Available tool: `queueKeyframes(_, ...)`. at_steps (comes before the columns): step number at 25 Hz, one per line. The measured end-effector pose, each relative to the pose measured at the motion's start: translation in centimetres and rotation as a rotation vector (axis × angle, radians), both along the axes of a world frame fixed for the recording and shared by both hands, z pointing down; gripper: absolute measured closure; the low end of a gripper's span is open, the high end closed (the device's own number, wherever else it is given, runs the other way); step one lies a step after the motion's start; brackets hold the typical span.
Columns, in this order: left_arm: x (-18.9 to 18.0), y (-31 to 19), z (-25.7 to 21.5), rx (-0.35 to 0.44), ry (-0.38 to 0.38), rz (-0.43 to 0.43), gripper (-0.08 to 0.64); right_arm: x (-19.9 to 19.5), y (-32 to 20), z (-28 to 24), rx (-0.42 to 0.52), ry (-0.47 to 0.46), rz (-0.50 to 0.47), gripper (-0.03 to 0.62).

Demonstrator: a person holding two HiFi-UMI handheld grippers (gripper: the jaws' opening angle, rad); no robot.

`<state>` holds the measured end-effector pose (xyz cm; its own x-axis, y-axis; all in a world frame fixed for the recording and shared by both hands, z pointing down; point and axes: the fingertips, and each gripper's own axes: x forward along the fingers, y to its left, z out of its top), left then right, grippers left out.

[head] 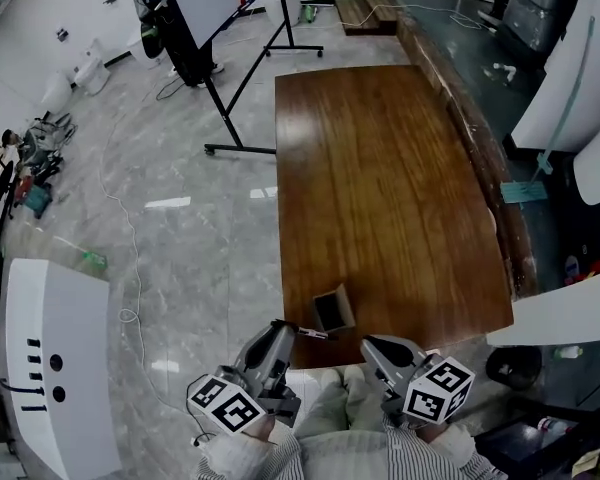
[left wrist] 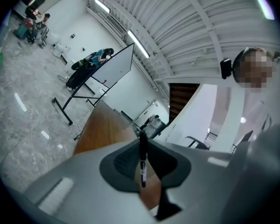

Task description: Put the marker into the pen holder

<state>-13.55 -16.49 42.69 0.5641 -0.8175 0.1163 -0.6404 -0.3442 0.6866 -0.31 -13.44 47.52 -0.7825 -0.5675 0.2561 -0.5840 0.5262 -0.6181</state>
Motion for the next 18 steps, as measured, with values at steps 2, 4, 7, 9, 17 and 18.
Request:
queueKeyframes(2, 0.1, -1.1, -0.1, 0.019, -0.025, -0.006, 0.512, 0.3, 0.3, 0.7, -0.022, 0.001, 0.002, 0.594)
queueKeyframes(4, 0.5, -2.1, 0.0, 0.042, -0.072, -0.004, 0.512, 0.6, 0.5, 1.4, -0.043, 0.000, 0.008, 0.594)
queueKeyframes(7, 1.7, -3.1, 0.9, 0.059, -0.157, 0.037, 0.512, 1.2, 1.1, 2.5, -0.074, -0.003, 0.021, 0.594)
queueKeyframes(9, 2.6, -3.5, 1.6, 0.063, -0.210, 0.069, 0.512, 1.7, 1.4, 3.1, -0.092, 0.001, 0.029, 0.594)
queueKeyframes(17, 5.8, -4.1, 5.3, 0.021, -0.374, 0.204, 0.512, 2.7, 2.5, 5.3, -0.158, 0.005, 0.044, 0.594)
queueKeyframes(18, 6.1, -4.1, 5.8, 0.016, -0.394, 0.219, 0.512, 2.7, 2.6, 5.5, -0.165, 0.002, 0.043, 0.594)
